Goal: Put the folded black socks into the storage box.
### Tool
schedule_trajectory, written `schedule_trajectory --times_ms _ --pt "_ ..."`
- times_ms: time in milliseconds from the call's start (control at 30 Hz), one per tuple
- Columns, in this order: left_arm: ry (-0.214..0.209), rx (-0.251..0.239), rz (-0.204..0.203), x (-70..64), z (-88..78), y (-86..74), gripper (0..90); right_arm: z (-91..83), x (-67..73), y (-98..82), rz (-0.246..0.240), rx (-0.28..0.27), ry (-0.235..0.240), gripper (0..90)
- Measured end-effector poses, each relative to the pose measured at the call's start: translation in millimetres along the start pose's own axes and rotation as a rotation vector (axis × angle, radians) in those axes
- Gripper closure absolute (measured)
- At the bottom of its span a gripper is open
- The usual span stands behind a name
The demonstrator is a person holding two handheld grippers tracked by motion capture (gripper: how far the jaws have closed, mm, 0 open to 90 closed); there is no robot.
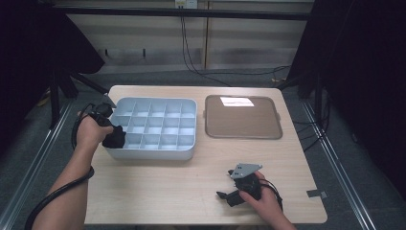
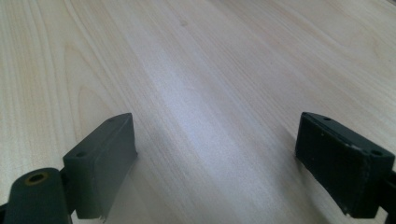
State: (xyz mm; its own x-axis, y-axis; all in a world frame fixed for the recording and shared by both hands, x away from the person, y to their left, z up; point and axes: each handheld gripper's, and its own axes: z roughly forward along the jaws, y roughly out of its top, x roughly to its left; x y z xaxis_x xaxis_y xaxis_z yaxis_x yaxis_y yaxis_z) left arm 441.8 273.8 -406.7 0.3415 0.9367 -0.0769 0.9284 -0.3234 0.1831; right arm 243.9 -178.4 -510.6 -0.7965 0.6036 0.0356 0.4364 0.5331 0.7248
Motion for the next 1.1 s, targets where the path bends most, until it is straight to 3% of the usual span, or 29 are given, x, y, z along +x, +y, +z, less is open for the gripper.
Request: schedule_trajectory --times_ms 767,1100 --pt "0.014 0.010 -0.001 -1.4 8.6 -2.3 90.0 -0.2 0.1 -0.1 -0.004 0.000 0.000 11.6" --pt "0.043 0.025 0.019 -4.4 11.4 -1.8 90.0 -0.2 0.2 -0.1 -0.003 0.000 0.001 11.6"
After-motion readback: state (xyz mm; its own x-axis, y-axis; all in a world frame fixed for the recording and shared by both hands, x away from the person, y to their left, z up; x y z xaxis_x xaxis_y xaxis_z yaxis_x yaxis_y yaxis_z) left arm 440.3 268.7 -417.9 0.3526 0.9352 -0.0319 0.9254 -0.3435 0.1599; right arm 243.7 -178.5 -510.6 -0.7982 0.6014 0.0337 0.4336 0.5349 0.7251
